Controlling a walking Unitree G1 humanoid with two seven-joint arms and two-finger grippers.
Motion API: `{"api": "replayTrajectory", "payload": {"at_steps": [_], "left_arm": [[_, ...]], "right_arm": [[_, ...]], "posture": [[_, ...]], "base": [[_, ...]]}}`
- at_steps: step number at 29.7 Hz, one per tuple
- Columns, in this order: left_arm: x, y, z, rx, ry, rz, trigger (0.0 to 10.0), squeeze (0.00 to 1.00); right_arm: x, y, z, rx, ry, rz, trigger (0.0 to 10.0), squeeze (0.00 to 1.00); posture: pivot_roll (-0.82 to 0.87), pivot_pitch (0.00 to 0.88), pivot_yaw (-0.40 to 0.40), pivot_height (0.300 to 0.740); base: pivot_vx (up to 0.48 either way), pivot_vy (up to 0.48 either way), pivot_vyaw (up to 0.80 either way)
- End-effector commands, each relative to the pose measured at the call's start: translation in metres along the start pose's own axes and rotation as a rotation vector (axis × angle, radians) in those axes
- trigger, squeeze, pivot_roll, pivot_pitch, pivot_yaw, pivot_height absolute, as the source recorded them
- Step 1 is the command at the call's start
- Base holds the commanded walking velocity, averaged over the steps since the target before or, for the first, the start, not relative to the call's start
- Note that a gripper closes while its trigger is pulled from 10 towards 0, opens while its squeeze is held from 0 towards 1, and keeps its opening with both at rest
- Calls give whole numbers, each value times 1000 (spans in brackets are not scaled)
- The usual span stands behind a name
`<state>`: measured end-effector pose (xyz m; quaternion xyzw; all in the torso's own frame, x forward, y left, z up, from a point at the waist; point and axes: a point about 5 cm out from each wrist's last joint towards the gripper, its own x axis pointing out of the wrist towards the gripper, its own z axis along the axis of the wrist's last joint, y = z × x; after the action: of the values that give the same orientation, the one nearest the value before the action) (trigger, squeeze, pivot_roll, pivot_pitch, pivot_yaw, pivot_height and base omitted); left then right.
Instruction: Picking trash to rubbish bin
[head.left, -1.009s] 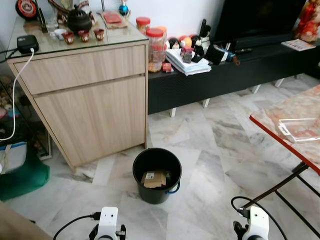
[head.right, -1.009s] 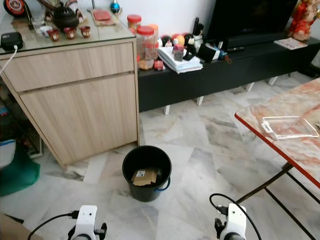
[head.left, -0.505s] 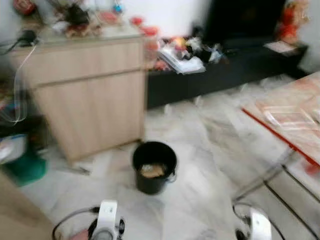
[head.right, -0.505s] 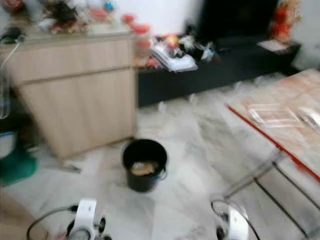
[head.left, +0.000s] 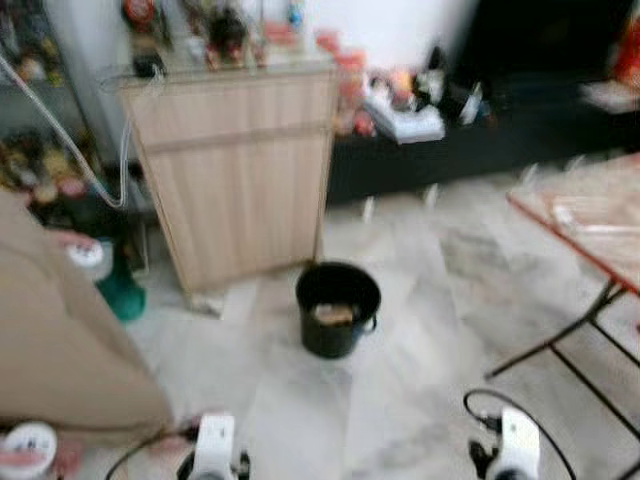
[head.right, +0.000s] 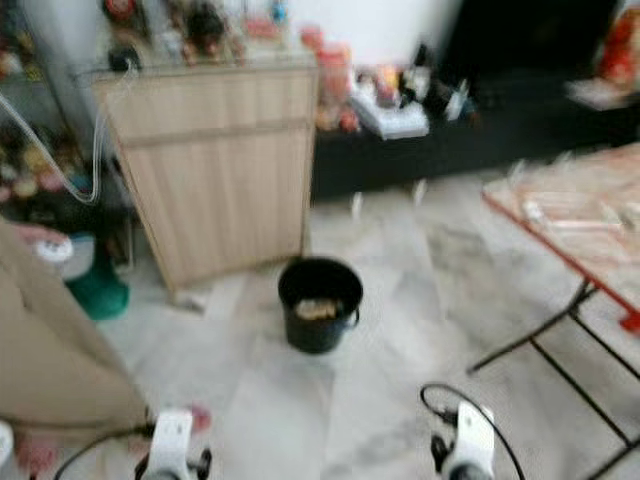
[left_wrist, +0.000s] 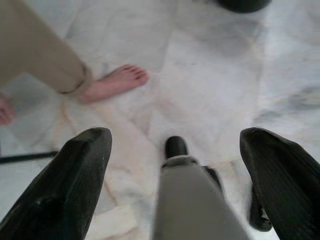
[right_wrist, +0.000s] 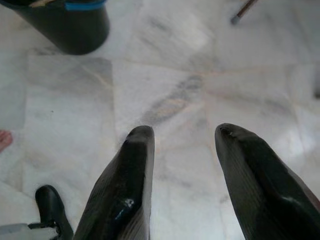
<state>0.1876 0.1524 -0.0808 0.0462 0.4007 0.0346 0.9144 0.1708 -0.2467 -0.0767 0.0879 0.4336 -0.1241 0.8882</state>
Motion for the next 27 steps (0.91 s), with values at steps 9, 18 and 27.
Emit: {"api": "replayTrajectory", "payload": {"at_steps": [9,18,27], "left_arm": [[2,2,4,8,-3,1,10000,0],[1,4,2,21,0,-2,10000,0],[2,5,4,28,-6,-2,10000,0]], "right_arm": [[1,-1,9,28,-34,-8,10000,0],[1,0,8,17,-32,-16,10000,0],[1,-2,6,20,-30,-26,10000,0]], "posture": [[-69,41,-115,740],[-70,13,-101,740],[-68,4,-95,740]], "base": [[0,0,0],[0,0,-438],[0,0,-788]]}}
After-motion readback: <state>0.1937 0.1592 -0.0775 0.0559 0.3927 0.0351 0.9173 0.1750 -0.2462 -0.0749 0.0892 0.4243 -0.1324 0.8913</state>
